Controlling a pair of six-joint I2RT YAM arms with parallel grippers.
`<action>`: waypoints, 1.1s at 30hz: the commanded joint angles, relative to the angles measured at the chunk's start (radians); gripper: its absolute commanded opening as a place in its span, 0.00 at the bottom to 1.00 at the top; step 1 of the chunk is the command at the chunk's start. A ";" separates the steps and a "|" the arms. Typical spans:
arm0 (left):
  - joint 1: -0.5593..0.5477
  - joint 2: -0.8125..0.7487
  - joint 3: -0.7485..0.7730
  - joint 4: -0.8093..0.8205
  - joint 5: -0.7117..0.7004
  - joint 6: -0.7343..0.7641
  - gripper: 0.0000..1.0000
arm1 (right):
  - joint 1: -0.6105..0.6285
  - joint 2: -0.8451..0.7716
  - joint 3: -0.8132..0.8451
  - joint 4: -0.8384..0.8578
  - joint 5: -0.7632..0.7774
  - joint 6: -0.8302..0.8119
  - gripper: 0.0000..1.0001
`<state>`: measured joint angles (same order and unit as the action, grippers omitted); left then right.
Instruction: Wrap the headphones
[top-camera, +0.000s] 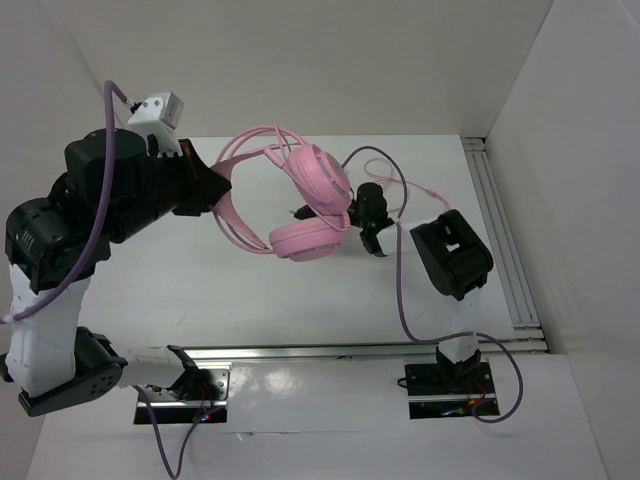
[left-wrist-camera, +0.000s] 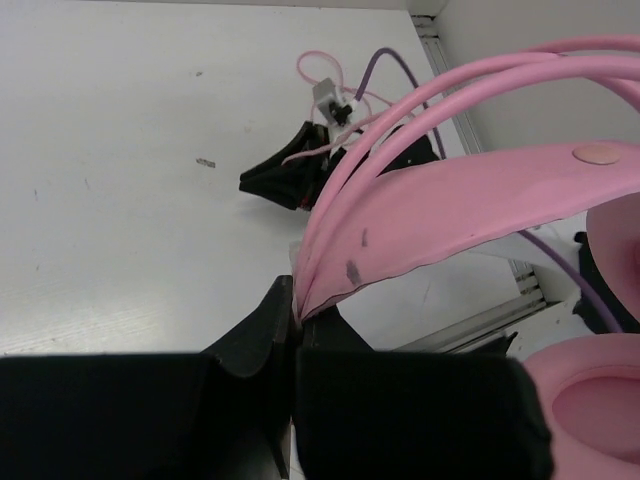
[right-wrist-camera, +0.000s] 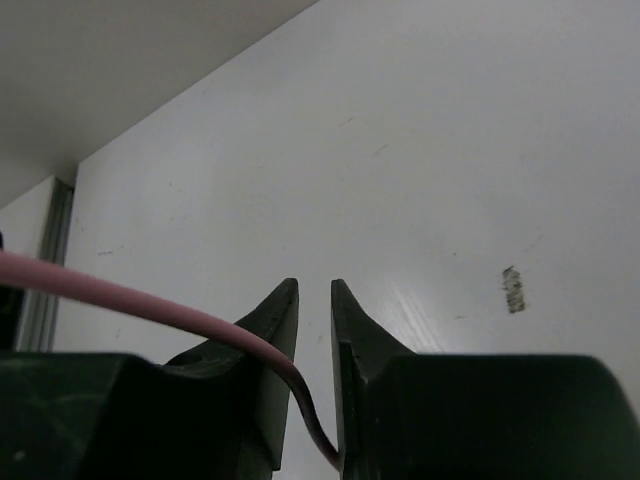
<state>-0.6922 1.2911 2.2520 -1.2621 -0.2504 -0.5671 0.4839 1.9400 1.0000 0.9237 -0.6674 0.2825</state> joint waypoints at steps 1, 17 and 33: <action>0.005 0.001 0.009 0.187 -0.023 -0.085 0.00 | -0.001 0.082 0.035 0.216 -0.141 0.148 0.25; 0.356 0.316 0.115 0.299 -0.087 -0.151 0.00 | 0.157 -0.249 -0.452 0.343 -0.130 0.179 0.00; 0.427 0.462 -0.278 0.279 -0.244 0.027 0.00 | 0.412 -0.886 -0.178 -0.742 0.221 -0.326 0.00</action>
<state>-0.2592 1.7859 2.0182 -1.0901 -0.4068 -0.5934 0.8837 1.0950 0.6964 0.4137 -0.5026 0.1047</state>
